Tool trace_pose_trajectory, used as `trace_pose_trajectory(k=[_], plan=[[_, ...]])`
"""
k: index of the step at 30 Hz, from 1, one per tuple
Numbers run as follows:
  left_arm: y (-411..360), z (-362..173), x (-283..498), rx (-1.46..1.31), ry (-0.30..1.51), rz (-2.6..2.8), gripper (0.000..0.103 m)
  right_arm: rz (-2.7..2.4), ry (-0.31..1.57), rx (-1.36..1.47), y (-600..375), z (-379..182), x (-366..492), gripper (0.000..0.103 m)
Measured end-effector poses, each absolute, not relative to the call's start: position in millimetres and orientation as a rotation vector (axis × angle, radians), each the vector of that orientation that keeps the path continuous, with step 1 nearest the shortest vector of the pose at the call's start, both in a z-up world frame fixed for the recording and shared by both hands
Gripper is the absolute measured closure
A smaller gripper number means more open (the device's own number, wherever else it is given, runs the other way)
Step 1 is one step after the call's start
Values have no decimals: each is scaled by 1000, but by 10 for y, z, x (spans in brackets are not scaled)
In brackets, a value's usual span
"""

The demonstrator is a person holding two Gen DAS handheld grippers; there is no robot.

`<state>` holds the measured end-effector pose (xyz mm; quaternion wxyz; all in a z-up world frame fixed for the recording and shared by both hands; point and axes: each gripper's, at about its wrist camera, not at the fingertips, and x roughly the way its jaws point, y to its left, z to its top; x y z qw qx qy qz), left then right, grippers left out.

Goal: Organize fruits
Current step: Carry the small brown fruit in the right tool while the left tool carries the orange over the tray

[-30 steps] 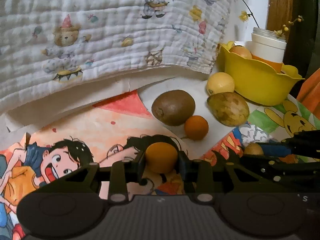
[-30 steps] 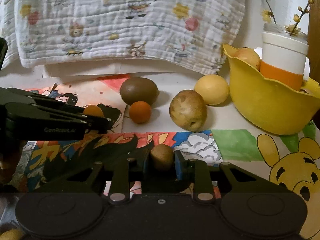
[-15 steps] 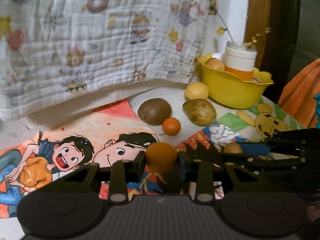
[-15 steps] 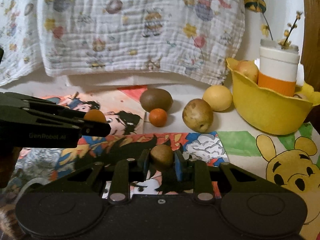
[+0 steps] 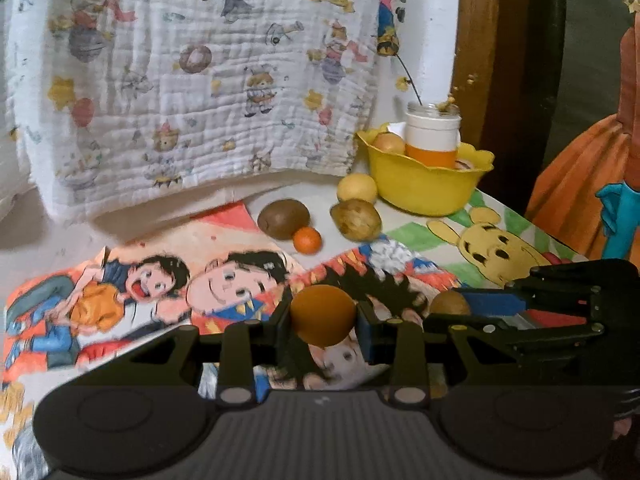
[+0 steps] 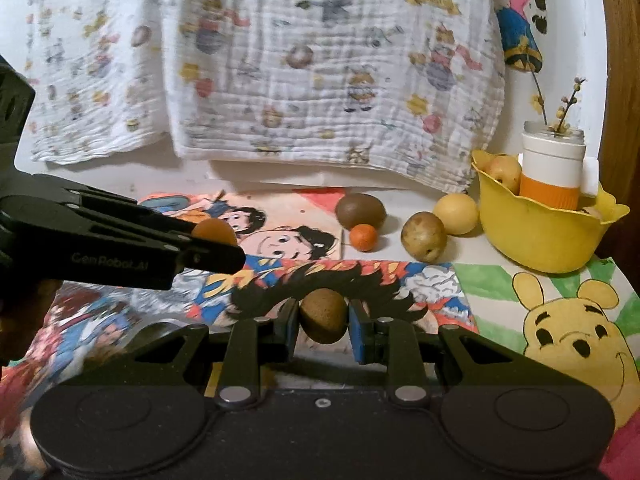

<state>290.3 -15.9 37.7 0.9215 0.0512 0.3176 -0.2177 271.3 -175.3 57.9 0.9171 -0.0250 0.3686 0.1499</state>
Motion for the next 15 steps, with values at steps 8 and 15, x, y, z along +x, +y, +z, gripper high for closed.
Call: trace_pose_trajectory(k=[8, 15], plan=[[-104, 408, 2345, 104, 658, -457, 65, 331, 773, -50, -1809, 670, 2183, 75], [-102, 348, 1987, 91, 722, -488, 65, 346, 824, -40, -1869, 627, 1779, 75]])
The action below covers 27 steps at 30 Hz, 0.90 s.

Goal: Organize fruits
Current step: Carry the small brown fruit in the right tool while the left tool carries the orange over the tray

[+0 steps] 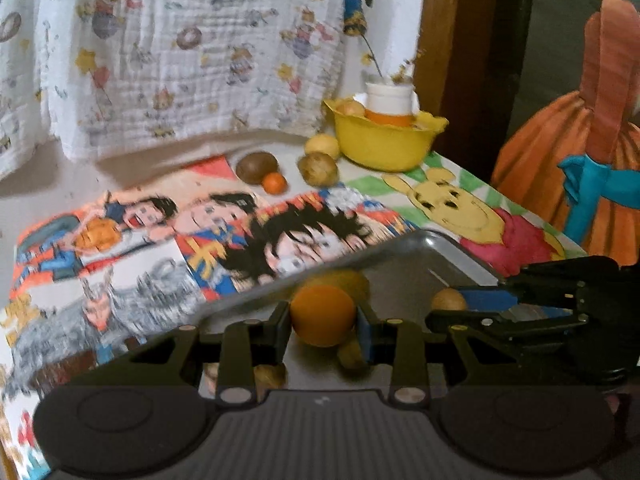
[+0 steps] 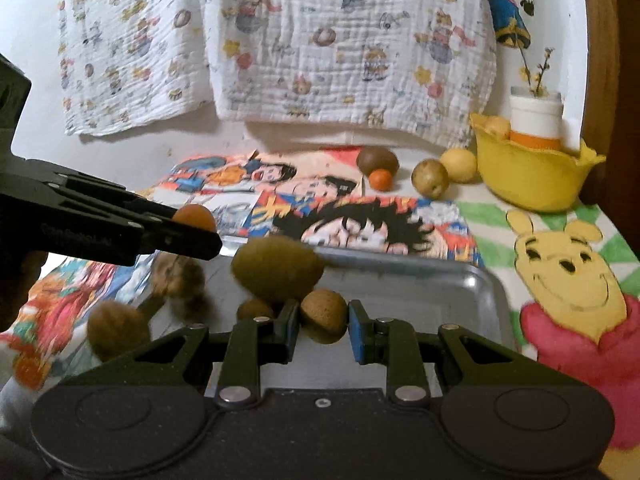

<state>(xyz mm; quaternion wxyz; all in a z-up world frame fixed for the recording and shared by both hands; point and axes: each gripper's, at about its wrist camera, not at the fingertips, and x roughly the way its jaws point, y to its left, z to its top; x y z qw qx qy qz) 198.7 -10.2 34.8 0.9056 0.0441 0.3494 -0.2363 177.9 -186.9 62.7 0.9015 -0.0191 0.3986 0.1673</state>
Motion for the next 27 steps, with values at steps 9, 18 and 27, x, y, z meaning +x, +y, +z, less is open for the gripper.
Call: trace_pose_trajectory(k=[9, 18, 27], plan=[[-253, 183, 1707, 135, 799, -536, 65, 349, 852, -90, -1914, 589, 1475, 75], [-393, -13, 1634, 210, 866, -559, 65, 391, 862, -195, -1886, 525, 1364, 75], [-414, -47, 1651, 236, 878, -549, 65, 407, 888, -200, -1849, 470, 1395, 75]])
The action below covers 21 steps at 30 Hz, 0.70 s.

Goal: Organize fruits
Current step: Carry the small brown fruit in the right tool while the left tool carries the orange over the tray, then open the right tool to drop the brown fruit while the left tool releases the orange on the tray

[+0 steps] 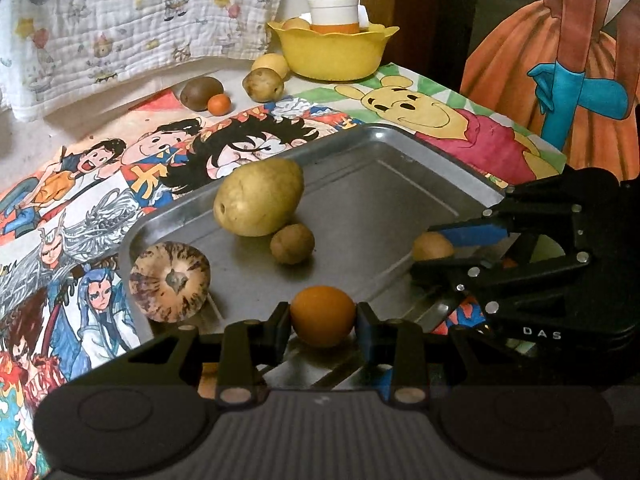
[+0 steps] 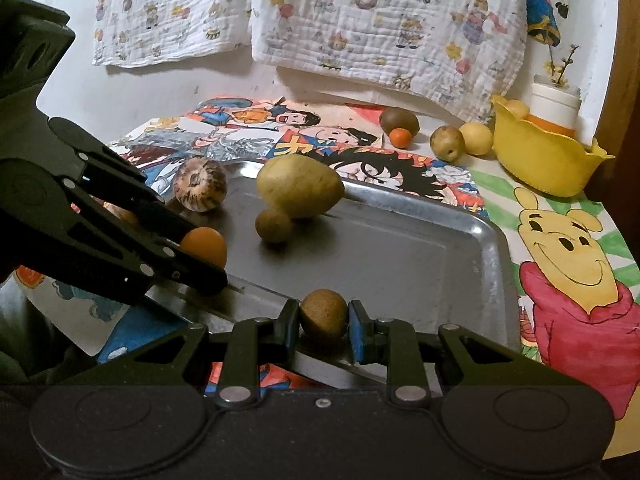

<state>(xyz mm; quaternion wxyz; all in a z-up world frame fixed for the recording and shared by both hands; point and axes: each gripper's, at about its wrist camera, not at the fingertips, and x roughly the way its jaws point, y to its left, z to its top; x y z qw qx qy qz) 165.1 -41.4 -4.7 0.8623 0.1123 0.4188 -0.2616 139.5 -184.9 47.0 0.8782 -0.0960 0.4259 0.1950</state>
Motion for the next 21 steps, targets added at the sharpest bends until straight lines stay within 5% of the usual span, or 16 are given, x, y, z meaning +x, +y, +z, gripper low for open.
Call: trace_pose_trajectory(k=[11, 21], plan=[[-421, -50, 1646, 246, 880, -547, 64, 402, 890, -189, -1881, 465, 1398, 74], [-291, 94, 1591, 227, 838, -516, 43, 399, 881, -138, -1934, 510, 1364, 59]])
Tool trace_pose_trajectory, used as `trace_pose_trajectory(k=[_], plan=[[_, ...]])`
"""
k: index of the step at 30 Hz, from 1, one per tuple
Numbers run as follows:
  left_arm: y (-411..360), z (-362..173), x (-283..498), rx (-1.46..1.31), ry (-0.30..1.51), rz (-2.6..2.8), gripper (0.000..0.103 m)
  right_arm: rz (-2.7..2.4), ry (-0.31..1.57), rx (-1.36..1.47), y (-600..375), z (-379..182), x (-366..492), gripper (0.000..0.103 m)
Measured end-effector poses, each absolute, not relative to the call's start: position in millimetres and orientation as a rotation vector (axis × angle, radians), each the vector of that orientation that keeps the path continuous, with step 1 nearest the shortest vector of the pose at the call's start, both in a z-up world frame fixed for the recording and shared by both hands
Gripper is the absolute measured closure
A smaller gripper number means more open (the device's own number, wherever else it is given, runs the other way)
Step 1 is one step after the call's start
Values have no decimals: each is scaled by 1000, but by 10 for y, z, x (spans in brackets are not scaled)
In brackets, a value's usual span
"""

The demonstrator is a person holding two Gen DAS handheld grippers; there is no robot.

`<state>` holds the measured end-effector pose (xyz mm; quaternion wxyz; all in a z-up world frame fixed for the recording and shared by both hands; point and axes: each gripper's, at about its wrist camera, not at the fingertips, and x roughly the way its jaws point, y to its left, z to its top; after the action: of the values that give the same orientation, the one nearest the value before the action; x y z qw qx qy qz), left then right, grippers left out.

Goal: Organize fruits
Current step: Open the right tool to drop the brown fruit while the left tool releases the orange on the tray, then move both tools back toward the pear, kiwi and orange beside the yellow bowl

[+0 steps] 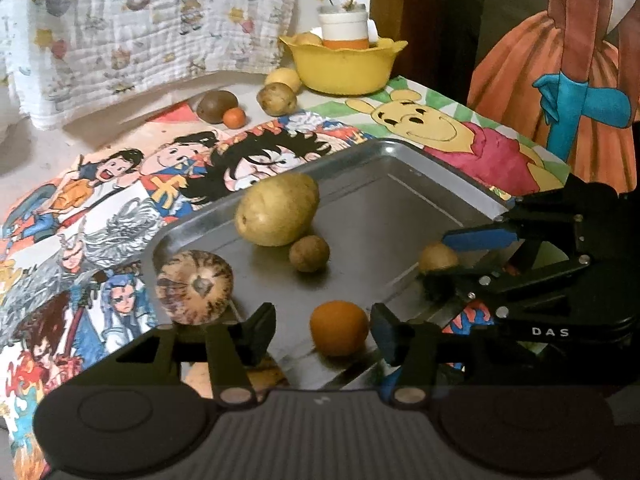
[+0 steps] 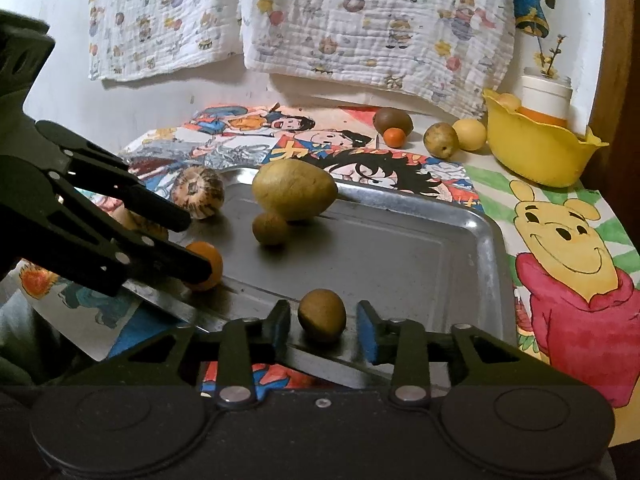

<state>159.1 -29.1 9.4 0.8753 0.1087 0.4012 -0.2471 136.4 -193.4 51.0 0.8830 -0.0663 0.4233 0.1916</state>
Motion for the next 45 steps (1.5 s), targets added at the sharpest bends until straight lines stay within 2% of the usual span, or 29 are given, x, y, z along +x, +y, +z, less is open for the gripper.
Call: trace_pose_trajectory(k=[3, 13, 18, 23, 35, 45], plan=[[-242, 157, 1563, 209, 828, -509, 38, 413, 870, -97, -1968, 542, 1340, 51], [-85, 332, 1396, 209, 755, -463, 3, 459, 828, -68, -1955, 665, 1264, 19], [82, 377, 1339, 203, 736, -425, 1, 478, 833, -80, -1925, 680, 1251, 5], [312, 362, 1283, 197, 753, -371, 1, 489, 842, -92, -1906, 686, 1234, 1], [783, 347, 1302, 156, 788, -263, 0, 438, 849, -136, -1944, 702, 1297, 1], [922, 375, 1702, 147, 799, -220, 0, 358, 815, -139, -2147, 786, 1604, 1]])
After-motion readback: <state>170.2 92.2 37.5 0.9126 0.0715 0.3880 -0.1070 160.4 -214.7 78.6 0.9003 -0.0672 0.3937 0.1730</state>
